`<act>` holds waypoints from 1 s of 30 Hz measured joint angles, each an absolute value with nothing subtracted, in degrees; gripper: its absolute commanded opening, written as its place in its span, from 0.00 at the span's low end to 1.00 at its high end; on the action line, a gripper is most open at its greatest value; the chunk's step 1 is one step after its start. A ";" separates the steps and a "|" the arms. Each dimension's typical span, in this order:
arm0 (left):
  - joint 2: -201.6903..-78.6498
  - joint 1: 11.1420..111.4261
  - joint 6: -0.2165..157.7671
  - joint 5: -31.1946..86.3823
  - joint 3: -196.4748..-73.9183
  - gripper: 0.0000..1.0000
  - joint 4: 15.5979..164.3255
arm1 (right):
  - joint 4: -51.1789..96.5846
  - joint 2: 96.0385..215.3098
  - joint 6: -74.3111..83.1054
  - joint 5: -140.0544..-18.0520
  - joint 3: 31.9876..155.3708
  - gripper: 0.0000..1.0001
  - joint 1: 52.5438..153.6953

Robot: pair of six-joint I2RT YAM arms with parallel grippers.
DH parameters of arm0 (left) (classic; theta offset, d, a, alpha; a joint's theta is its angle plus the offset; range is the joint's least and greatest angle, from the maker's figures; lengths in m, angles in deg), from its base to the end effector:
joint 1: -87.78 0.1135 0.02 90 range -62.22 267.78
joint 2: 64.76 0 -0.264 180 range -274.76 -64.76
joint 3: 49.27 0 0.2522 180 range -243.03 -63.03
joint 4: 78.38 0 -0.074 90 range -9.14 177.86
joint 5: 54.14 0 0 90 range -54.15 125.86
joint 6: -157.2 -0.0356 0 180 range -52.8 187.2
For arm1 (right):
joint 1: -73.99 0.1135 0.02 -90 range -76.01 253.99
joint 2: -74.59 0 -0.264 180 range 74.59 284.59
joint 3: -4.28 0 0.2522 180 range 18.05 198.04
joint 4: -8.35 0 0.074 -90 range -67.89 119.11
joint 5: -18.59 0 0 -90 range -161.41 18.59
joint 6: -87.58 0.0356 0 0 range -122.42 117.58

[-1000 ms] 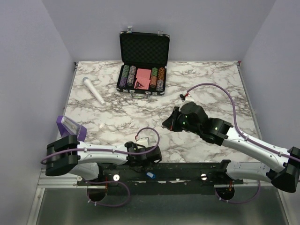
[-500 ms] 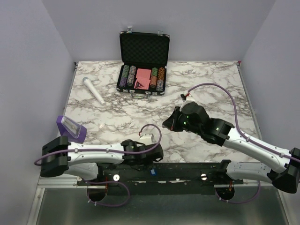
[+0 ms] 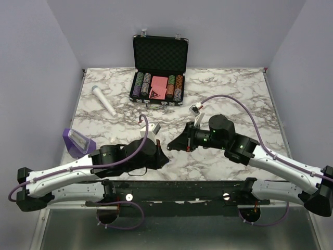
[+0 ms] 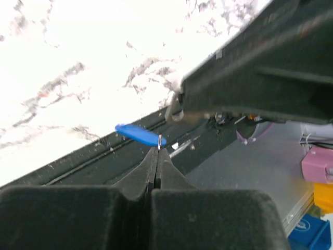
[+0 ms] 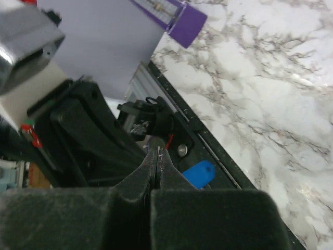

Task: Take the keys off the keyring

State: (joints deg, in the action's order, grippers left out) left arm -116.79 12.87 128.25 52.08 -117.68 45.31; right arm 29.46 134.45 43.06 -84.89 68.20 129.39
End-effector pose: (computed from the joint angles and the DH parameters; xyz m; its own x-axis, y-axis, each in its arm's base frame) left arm 0.0571 -0.1736 0.3233 -0.8433 -0.0997 -0.5281 0.2755 0.7634 -0.5842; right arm 0.1311 0.2046 0.3278 -0.7777 0.0937 -0.6216 -0.5313 0.4306 0.7296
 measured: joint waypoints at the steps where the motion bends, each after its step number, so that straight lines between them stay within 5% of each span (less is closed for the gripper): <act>1: -116.07 13.77 126.90 52.06 -118.07 0.00 45.38 | 28.39 134.69 42.99 -86.35 68.22 0.01 129.39; 30: -109.45 30.46 107.69 31.47 -118.49 0.00 53.38 | 19.80 136.55 41.81 -95.31 68.24 0.01 129.43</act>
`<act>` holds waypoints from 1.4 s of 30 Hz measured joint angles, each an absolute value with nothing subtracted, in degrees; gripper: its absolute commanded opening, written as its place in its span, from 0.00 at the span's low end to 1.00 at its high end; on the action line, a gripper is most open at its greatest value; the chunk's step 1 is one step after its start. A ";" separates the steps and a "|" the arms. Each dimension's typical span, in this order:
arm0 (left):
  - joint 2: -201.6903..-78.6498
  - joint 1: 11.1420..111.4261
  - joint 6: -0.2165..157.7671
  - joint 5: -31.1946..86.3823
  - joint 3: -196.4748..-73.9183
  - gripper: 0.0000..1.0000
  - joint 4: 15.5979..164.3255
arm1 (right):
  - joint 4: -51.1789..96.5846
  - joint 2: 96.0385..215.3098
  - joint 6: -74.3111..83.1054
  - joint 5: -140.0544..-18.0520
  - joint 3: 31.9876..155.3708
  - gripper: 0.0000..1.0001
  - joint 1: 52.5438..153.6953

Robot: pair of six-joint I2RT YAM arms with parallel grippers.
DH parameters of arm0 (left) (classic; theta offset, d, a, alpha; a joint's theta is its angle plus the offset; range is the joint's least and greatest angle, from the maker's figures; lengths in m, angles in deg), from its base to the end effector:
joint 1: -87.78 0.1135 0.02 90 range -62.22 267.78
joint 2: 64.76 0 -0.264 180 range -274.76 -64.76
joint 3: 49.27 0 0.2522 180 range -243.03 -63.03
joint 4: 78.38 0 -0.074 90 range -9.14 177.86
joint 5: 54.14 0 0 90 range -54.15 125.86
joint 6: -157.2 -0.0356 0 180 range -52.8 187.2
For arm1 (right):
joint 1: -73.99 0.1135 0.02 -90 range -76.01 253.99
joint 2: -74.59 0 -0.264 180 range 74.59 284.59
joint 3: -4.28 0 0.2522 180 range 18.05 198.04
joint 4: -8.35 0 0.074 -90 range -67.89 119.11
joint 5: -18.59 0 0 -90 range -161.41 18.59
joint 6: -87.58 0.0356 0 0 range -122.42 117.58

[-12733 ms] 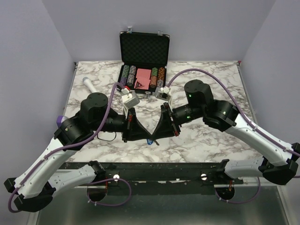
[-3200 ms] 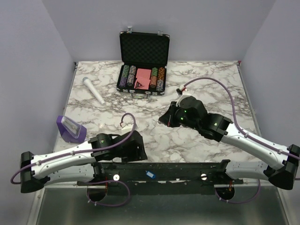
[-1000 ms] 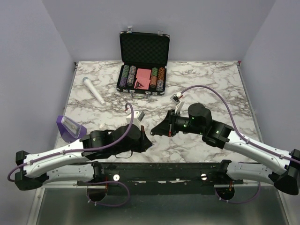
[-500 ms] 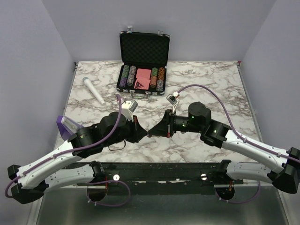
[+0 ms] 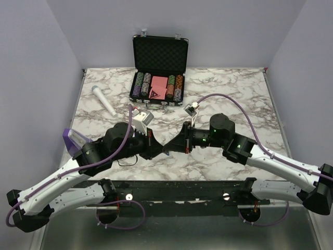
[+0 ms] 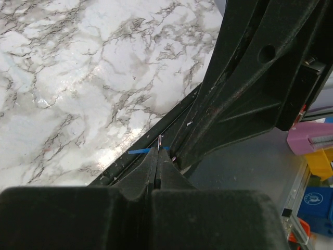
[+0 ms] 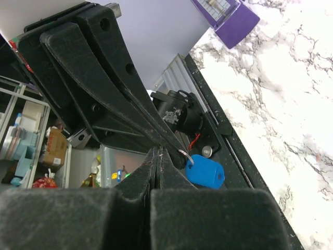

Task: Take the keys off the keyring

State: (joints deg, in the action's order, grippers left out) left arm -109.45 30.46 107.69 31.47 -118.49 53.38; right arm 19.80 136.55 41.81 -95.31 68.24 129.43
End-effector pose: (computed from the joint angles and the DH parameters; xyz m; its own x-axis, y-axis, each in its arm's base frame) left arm 0.0852 -0.1378 0.3598 -0.7346 -0.0539 -0.6763 0.5261 0.5843 -0.6179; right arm 0.1317 0.2166 0.3378 -0.7501 0.0353 -0.6604 -0.6370 0.2301 0.7357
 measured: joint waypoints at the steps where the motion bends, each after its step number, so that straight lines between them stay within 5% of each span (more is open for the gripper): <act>1: -109.10 30.88 107.53 30.73 -118.45 0.00 53.51 | 19.82 136.33 41.66 -95.07 68.28 0.01 129.43; 15: -108.42 34.42 106.81 26.88 -116.83 0.00 54.86 | 24.24 134.82 42.23 -82.07 68.31 0.01 129.54; 28: -134.28 43.14 110.92 36.43 -118.64 0.01 50.76 | 36.85 138.99 46.20 -64.43 68.28 0.01 129.43; 29: -135.50 43.77 110.96 36.43 -118.64 0.14 50.71 | 37.59 138.47 46.25 -63.69 68.28 0.01 129.41; 32: -139.22 45.46 110.96 36.46 -118.69 0.89 50.69 | 39.06 136.55 46.31 -62.35 68.17 0.01 129.39; 33: -139.96 45.81 110.61 36.59 -118.86 0.99 50.36 | 39.32 135.93 46.33 -62.00 68.17 0.01 129.39; 42: -137.03 47.97 108.14 40.24 -126.53 0.99 45.38 | 40.74 134.78 46.42 -60.91 67.28 0.01 129.39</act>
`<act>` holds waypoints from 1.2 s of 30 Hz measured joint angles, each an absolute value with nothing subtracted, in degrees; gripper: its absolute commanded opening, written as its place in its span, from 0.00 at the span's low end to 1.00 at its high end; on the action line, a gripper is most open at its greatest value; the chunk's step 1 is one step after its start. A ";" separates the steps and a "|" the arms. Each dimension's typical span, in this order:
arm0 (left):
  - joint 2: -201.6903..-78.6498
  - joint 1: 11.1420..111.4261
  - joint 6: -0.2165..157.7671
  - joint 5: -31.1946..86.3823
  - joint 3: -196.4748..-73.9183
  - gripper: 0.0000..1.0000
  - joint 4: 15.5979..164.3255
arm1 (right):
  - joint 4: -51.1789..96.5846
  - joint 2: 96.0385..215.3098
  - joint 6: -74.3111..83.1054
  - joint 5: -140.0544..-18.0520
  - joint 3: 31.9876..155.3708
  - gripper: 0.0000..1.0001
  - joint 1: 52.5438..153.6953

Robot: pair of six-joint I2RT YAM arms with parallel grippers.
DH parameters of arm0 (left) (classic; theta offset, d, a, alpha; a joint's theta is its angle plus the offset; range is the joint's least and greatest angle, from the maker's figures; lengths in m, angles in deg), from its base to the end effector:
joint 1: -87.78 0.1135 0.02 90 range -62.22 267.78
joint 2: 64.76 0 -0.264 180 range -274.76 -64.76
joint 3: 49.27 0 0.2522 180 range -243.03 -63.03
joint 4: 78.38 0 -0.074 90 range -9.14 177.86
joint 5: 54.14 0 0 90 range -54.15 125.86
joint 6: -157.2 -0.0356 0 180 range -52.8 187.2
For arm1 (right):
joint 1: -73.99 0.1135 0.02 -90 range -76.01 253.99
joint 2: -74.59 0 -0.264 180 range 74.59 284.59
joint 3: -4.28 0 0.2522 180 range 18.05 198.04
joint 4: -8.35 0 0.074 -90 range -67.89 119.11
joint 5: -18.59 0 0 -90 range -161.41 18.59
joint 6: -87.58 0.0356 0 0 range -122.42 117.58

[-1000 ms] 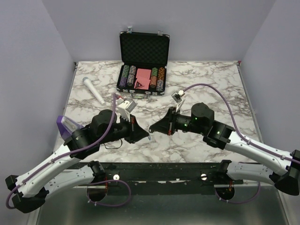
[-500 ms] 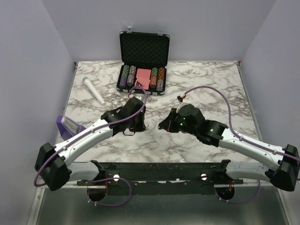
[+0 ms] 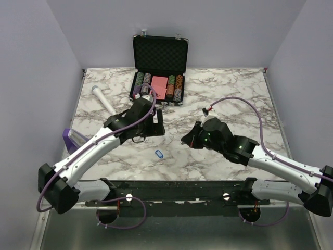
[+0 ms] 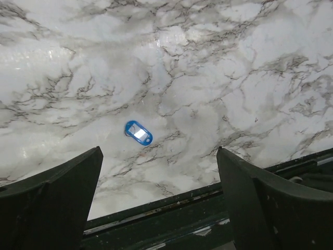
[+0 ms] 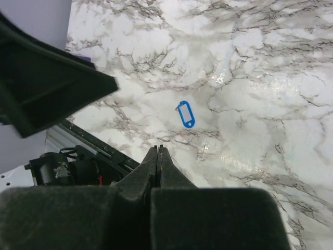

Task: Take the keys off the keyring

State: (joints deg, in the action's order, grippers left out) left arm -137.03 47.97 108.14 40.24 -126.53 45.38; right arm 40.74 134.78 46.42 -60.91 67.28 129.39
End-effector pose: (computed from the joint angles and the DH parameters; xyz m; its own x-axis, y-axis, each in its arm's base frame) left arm 0.2010 -0.1640 0.3015 -0.8468 -0.1448 -0.5118 0.0619 0.9289 -0.3652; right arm 0.1390 0.1901 0.3011 -0.7261 0.2511 -0.6401 -0.2624 0.7593 0.5955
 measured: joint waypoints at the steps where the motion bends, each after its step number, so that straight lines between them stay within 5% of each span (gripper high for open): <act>1: -135.70 48.21 107.62 40.54 -126.93 0.99 44.81 | 40.96 134.78 46.42 -60.89 67.12 0.01 129.39; 24: -90.39 50.07 102.83 50.18 -109.33 0.99 33.99 | 32.59 135.87 45.53 -51.03 56.46 0.01 128.97; 36: -87.09 50.18 103.05 53.59 -108.19 0.99 35.11 | 30.95 159.74 45.53 -59.93 68.15 0.01 119.07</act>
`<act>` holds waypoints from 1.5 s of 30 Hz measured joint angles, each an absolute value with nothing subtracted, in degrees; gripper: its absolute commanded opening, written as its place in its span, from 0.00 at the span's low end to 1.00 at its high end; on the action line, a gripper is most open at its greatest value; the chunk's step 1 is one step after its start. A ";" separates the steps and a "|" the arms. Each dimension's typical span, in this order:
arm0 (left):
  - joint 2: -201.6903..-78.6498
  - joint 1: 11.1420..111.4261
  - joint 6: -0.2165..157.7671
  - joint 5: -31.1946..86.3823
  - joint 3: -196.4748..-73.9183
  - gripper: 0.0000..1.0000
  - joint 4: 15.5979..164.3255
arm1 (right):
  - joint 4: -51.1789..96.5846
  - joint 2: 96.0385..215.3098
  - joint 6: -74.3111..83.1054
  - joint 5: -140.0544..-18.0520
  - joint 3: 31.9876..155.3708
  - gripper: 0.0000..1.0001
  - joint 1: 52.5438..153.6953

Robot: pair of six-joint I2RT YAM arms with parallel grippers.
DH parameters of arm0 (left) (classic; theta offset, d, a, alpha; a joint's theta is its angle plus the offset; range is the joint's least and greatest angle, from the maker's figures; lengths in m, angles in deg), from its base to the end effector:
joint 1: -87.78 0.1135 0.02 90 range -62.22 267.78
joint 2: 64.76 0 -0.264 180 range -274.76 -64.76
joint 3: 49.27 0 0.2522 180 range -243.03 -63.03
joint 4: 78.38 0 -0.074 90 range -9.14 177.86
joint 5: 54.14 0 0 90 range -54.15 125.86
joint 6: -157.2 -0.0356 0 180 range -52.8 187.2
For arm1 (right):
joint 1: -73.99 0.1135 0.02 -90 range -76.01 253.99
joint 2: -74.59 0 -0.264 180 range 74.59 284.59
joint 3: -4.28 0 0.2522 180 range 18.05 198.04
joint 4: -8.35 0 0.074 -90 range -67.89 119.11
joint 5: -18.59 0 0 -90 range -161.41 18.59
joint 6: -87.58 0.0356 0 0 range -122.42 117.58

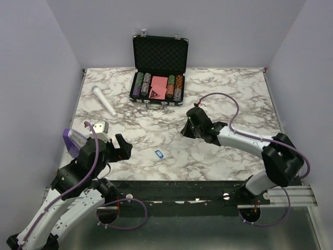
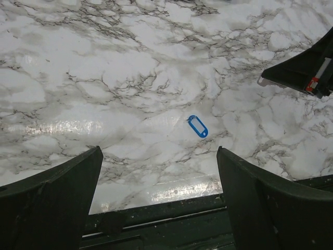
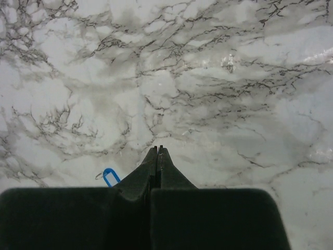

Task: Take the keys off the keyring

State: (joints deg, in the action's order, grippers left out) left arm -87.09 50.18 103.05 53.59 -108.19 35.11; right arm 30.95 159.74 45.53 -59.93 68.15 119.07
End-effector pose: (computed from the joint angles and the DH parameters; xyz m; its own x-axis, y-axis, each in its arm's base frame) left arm 0.0635 -0.0352 0.3103 -0.5382 -0.2896 -0.7915 0.0701 0.9205 -0.3845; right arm 0.2247 0.2153 0.2095 -0.7679 0.2605 -0.5852 -0.0335 0.8960 0.4428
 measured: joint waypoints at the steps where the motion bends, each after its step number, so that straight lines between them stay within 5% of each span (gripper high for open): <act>1: -87.09 50.18 103.05 53.79 -108.19 0.99 35.11 | 31.23 161.51 45.50 -61.08 69.53 0.01 118.11; 8: -86.76 50.18 103.03 54.09 -108.17 0.99 35.52 | 33.18 170.64 43.65 -66.90 79.45 0.02 116.62; 10: -86.76 50.18 103.03 54.07 -108.15 0.99 35.54 | 33.77 172.65 42.86 -67.86 82.40 0.22 116.62; 13: -86.78 50.18 103.03 54.07 -108.15 0.99 35.54 | 34.66 174.58 41.96 -68.78 85.24 0.80 116.58; 15: -86.76 50.18 103.03 54.07 -108.15 0.99 35.54 | 35.52 174.88 41.26 -69.22 85.86 0.99 116.38; 45: -86.02 50.18 102.51 53.74 -107.28 0.99 36.79 | 27.76 139.74 33.42 -58.75 59.41 1.00 116.14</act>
